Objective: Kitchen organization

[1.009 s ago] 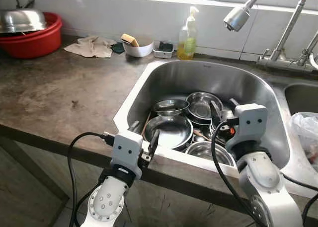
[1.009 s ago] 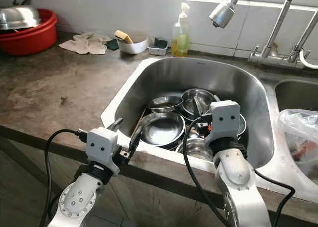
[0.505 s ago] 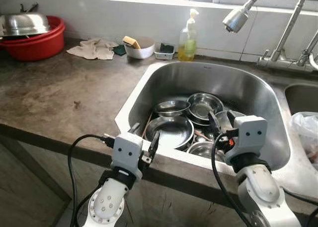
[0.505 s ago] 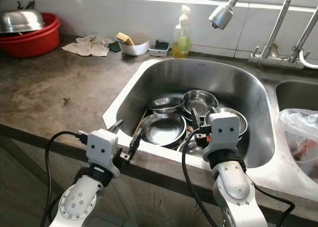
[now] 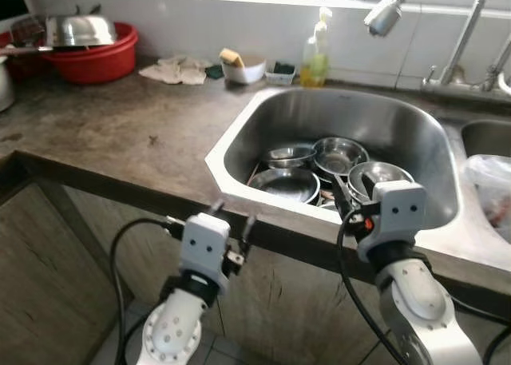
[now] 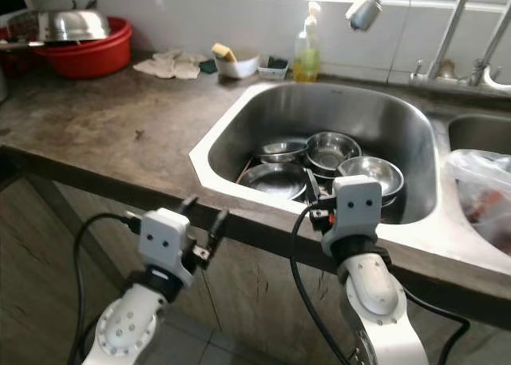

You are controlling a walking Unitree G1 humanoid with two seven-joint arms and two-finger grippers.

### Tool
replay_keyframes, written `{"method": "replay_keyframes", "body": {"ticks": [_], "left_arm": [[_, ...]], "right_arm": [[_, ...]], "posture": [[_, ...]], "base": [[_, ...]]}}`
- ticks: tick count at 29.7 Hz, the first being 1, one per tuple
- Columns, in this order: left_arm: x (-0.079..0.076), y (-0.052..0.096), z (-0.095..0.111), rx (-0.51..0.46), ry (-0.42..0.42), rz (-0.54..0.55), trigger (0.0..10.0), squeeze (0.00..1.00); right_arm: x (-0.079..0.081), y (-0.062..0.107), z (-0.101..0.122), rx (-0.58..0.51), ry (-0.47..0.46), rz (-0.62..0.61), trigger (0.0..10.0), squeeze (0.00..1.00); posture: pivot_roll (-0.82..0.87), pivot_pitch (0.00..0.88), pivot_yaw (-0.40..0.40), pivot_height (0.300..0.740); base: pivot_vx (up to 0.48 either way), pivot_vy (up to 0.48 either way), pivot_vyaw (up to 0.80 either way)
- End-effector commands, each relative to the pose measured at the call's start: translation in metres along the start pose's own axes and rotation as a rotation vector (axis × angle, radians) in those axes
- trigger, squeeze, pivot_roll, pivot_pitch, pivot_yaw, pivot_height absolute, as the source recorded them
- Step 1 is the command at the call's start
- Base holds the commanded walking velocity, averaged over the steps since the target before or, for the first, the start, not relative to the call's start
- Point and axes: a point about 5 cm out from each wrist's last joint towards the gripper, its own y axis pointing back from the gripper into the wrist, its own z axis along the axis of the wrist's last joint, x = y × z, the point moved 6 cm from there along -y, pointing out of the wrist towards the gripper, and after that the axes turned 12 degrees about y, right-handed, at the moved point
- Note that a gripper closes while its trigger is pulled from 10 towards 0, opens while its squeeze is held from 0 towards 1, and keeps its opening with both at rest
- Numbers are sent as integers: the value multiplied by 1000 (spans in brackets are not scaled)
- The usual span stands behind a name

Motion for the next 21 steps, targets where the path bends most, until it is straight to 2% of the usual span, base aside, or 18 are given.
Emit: {"method": "replay_keyframes", "body": {"ticks": [1,5,9,13,16,21], "left_arm": [[5,2,-2,6,-14,13,10000,0],[13,5,-9,32,-35,46,10000,0],[17,10,-25,115,-3,72,10000,0],[15,15,-31,140,40,93,10000,0],[14,18,-32,147,80,112,10000,0],[12,27,-36,175,90,121,10000,0]], "right_arm": [[5,1,1,1,-6,18,10000,0],[8,3,-10,37,1,34,10000,0],[14,7,-30,108,1,52,10000,0],[28,17,-51,180,-14,84,10000,0],[36,23,-56,201,-20,107,10000,0],[55,38,-63,226,-21,145,10000,0]], "posture": [[150,65,-27,740],[149,65,-24,740],[153,60,-26,740],[157,63,-24,740],[157,63,-24,740],[159,77,-17,740]], "base": [[-300,0,0],[-300,0,0],[-294,0,0],[-355,0,0],[-420,0,0],[-415,0,0]]}}
